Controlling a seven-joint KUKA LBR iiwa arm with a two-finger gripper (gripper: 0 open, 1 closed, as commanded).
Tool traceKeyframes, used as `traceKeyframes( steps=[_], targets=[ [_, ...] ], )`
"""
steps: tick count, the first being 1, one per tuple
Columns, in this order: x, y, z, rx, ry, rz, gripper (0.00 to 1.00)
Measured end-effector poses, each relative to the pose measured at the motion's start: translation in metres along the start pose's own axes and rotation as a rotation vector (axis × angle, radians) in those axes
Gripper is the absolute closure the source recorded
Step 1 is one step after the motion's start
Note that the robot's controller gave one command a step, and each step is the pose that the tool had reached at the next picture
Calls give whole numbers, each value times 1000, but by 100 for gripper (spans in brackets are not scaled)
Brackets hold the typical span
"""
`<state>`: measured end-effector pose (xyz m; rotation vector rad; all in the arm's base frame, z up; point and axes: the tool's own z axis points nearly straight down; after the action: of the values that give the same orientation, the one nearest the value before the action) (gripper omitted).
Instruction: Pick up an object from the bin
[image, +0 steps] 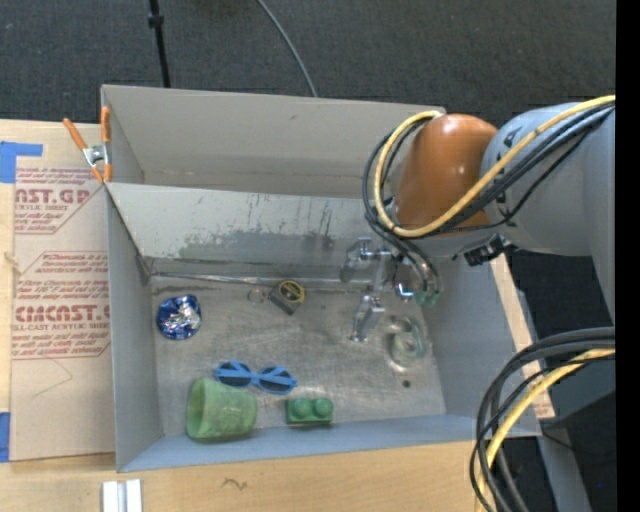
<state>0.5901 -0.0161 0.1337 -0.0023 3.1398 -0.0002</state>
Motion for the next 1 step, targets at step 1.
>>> traceKeyframes(
  steps=[1],
  targets=[
    [81,47,-13,-3,6,92,0]
  ],
)
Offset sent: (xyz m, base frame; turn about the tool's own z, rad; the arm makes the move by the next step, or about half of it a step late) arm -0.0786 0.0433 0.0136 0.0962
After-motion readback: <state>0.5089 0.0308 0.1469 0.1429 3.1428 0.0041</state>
